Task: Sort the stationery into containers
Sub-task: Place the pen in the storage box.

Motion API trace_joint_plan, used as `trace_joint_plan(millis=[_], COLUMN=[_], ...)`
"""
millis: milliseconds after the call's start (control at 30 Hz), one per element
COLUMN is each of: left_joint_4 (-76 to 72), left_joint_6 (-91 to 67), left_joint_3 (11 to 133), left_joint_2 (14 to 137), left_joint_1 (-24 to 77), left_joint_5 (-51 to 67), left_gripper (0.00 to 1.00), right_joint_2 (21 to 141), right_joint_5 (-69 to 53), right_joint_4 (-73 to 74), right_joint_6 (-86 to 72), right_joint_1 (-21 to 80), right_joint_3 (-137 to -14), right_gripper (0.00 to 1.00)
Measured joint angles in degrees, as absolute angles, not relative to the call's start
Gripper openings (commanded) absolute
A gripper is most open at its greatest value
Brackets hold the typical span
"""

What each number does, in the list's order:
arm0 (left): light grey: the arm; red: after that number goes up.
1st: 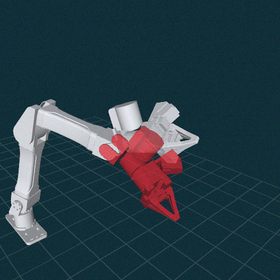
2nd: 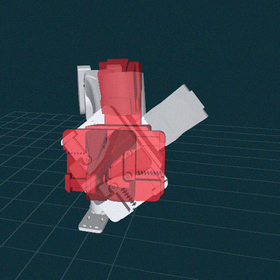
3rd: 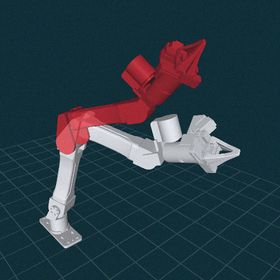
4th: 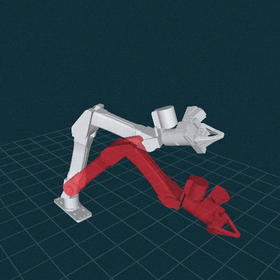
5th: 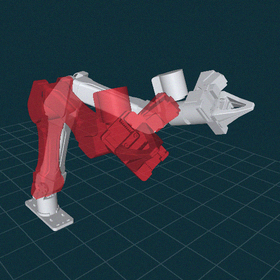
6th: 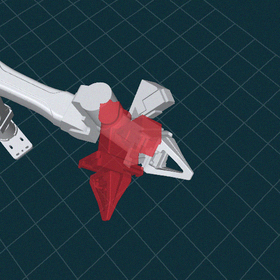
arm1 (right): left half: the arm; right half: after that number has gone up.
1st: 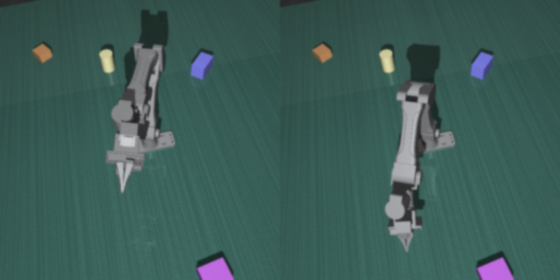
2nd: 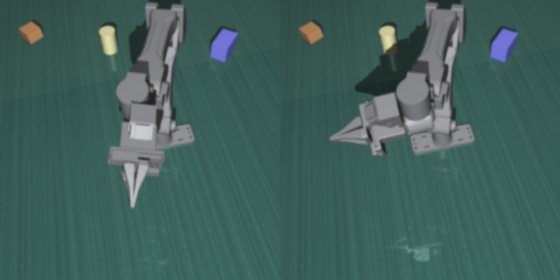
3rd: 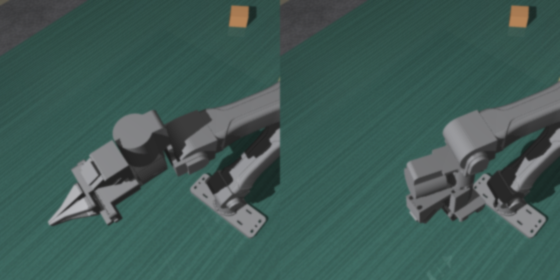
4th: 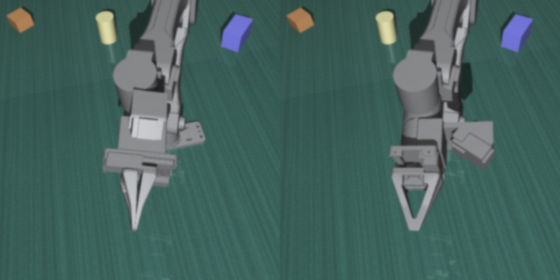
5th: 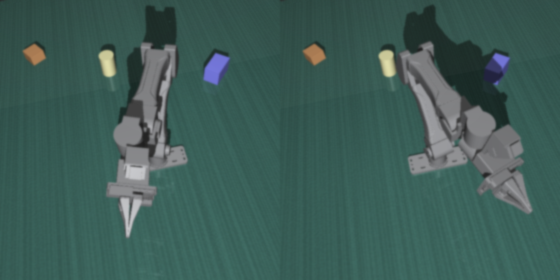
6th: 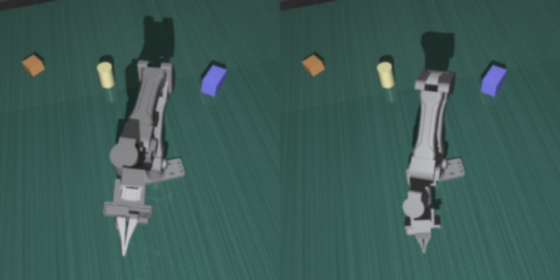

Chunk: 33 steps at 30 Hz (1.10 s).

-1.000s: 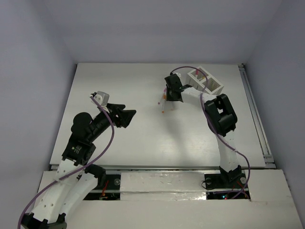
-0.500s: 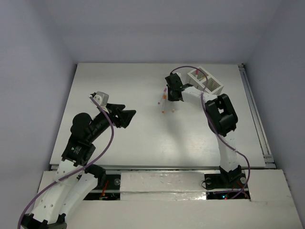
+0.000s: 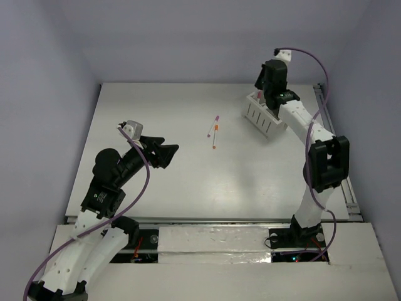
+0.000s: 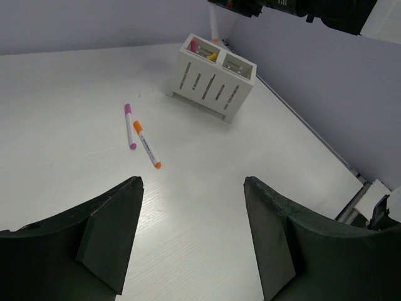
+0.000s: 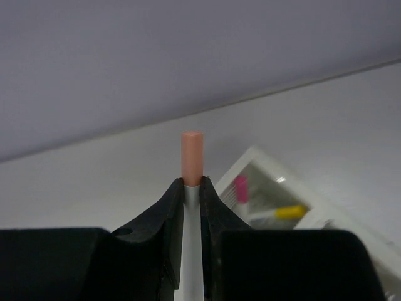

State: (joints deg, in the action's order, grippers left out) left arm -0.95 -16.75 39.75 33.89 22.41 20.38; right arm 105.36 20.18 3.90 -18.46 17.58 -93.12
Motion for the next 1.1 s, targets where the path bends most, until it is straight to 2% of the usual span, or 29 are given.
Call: trace_joint_plan(millis=[167, 500, 567, 733, 833, 1000, 1100], left_joint_4=[-1.0, -1.0, -1.0, -1.0, -1.0, -1.0, -1.0], left_joint_6=[-16.8, -16.7, -16.7, -16.7, -16.7, -16.7, -16.7], left_joint_3=[39.7, 39.7, 39.7, 39.7, 39.7, 39.7, 39.7], left_joint_2=[33.8, 34.1, 34.1, 34.3, 34.4, 34.3, 34.3], left_joint_1=[22.4, 22.4, 22.4, 22.4, 22.4, 22.4, 22.4], left_joint_5=[20.3, 20.3, 20.3, 20.2, 20.1, 20.3, 20.1], left_gripper=[0.63, 0.63, 0.62, 0.63, 0.63, 0.63, 0.63], right_joint_2=[110.0, 116.2, 116.3, 116.2, 115.5, 115.1, 114.2], right_joint_5=[23.3, 24.5, 24.3, 23.4, 22.5, 21.6, 20.9], right_joint_4=[0.3, -3.9, -4.8, -6.9, -8.3, -8.1, -7.9], right_joint_6=[-15.4, -8.3, -8.3, -8.8, -9.2, -9.6, -10.0], right_joint_1=[11.2, 10.3, 10.3, 10.3, 10.3, 10.3, 10.3], right_joint_3=[-95.9, -96.7, -96.7, -95.9, -93.0, -90.5, -90.1], right_gripper=[0.00, 0.02, 0.06, 0.32, 0.42, 0.51, 0.49])
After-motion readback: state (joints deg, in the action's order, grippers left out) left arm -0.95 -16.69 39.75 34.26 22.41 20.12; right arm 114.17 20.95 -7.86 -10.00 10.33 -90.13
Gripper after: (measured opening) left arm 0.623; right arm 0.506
